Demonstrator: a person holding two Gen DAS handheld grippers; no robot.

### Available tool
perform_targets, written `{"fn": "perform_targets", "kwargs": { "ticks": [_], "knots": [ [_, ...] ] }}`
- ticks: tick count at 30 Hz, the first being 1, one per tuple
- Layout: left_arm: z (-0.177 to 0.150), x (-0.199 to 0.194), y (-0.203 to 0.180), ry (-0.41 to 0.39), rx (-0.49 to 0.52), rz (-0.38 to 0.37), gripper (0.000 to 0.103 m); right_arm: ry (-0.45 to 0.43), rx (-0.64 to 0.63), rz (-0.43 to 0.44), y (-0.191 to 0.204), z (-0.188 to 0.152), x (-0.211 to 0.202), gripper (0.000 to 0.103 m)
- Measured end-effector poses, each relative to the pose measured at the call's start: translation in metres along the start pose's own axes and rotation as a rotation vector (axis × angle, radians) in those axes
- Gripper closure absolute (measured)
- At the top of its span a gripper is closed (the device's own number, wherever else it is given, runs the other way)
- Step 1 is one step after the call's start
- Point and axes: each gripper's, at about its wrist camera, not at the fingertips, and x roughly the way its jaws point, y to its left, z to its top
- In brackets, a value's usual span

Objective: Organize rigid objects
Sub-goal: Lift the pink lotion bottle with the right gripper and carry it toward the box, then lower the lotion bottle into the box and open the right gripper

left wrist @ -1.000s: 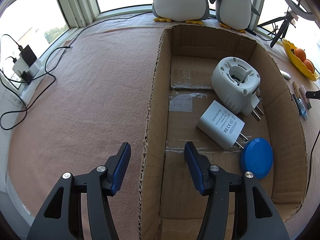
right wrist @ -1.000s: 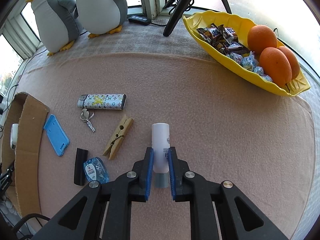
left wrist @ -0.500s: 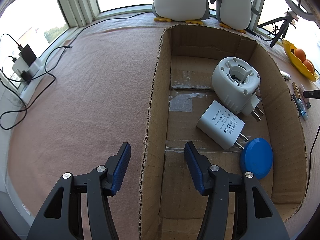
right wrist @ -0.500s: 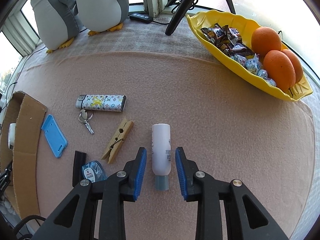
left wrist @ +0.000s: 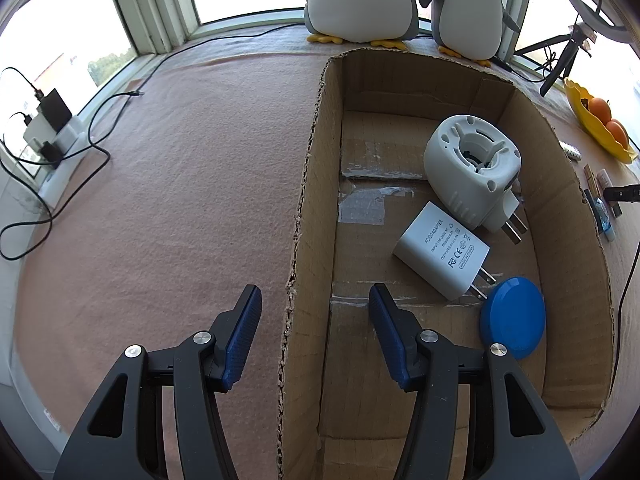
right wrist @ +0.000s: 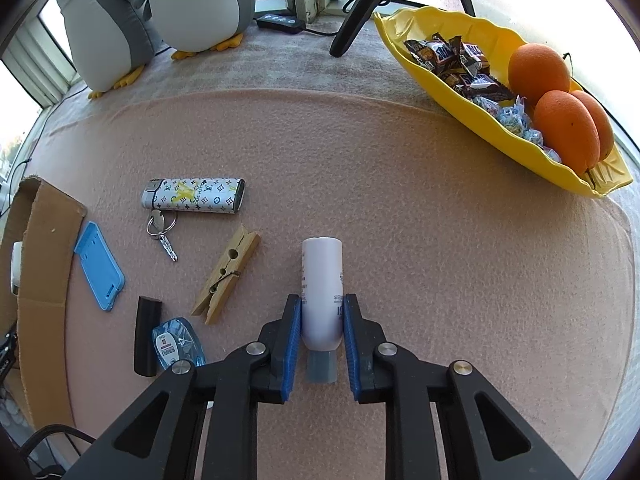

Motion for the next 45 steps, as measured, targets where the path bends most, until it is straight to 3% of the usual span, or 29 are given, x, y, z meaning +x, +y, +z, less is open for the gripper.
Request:
{"fn": "perform_targets", "kwargs": {
  "ticks": [12, 30, 39, 45],
  "knots": [
    [0.0, 0.0, 0.001, 0.0, 0.001, 0.001, 0.047, -0.085, 0.002, 0.015, 0.014, -0.012, -0.034, 0.085],
    [0.001, 0.0, 0.0, -0.001, 0.002, 0.001, 0.047, -0.169, -0.284, 0.201, 0.159, -0.039, -0.102, 0.085],
    [0.001, 0.0, 0.0, -0.001, 0.001, 0.001, 0.047, -0.149, -0.443, 0.27, 0.23, -0.069, -0.104, 0.085],
    [0.001, 0.0, 0.0, -0.001, 0.003, 0.001, 0.047, -0.134, -0.49, 0.29, 0.256, -0.078, -0.096, 0.085]
  ]
}}
